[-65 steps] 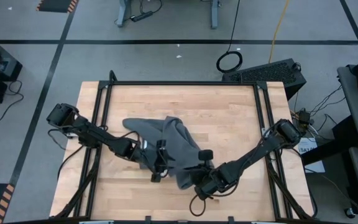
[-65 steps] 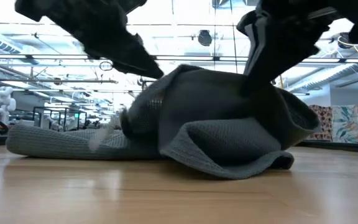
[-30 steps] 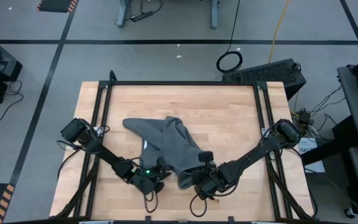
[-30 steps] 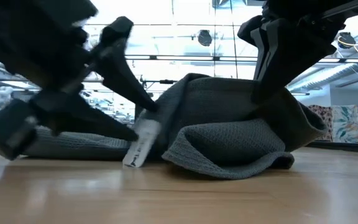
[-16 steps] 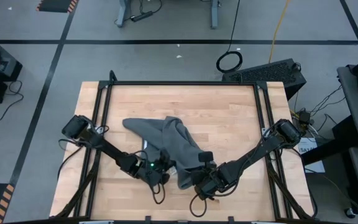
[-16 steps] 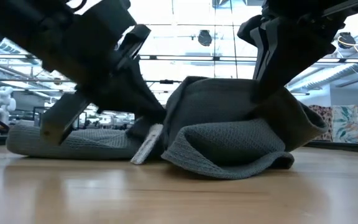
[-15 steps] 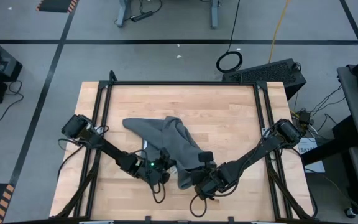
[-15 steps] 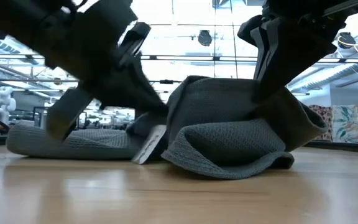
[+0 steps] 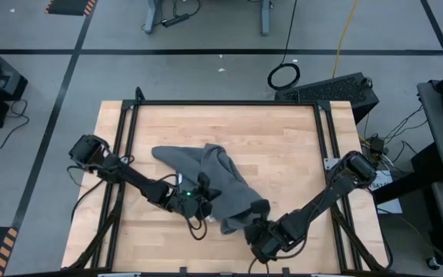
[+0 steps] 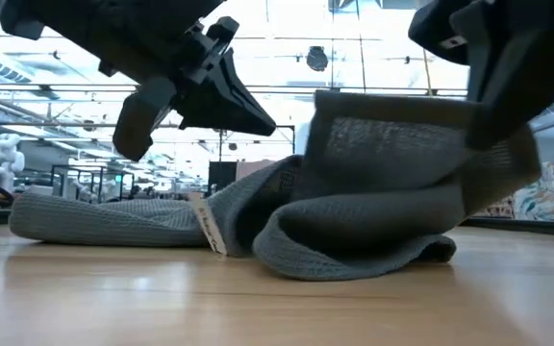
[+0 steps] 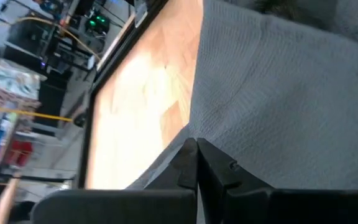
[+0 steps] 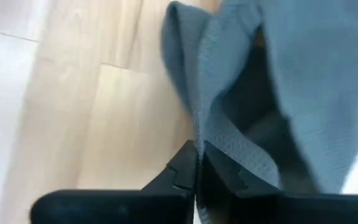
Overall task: Roll towel into tight, uniform cylinder
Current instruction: Roll the gray towel
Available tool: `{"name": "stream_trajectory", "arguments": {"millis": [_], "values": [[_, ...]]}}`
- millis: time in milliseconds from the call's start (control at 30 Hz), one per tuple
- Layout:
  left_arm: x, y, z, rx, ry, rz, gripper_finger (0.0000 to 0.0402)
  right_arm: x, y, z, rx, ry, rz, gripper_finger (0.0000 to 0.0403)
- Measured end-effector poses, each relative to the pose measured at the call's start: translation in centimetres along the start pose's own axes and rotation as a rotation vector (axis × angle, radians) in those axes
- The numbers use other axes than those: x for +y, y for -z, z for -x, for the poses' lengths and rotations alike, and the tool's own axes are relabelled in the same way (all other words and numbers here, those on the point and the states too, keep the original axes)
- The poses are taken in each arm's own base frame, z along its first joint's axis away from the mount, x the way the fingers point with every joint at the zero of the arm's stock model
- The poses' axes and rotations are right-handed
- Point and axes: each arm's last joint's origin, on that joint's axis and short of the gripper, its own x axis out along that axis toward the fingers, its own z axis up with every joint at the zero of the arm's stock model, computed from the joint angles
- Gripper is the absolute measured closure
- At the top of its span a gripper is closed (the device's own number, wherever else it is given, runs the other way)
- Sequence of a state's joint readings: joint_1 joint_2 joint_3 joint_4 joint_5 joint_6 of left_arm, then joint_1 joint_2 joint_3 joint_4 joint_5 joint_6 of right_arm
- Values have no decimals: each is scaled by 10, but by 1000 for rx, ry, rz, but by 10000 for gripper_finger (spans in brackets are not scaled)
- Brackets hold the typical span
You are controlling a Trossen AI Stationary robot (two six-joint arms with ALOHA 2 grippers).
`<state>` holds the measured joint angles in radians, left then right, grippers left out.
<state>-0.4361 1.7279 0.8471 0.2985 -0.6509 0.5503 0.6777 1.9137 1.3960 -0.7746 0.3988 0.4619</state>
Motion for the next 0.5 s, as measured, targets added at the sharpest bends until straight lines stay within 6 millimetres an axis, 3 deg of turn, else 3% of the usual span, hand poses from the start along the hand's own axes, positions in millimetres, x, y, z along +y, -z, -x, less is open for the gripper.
{"name": "stream_trajectory", "arguments": {"millis": [267, 500], "values": [[-4, 0, 0, -59, 155, 129, 392, 14, 10, 7, 45, -58, -103, 313], [-21, -2, 11, -41, 276, 235, 333, 24, 20, 13, 79, -50, -108, 261]]}}
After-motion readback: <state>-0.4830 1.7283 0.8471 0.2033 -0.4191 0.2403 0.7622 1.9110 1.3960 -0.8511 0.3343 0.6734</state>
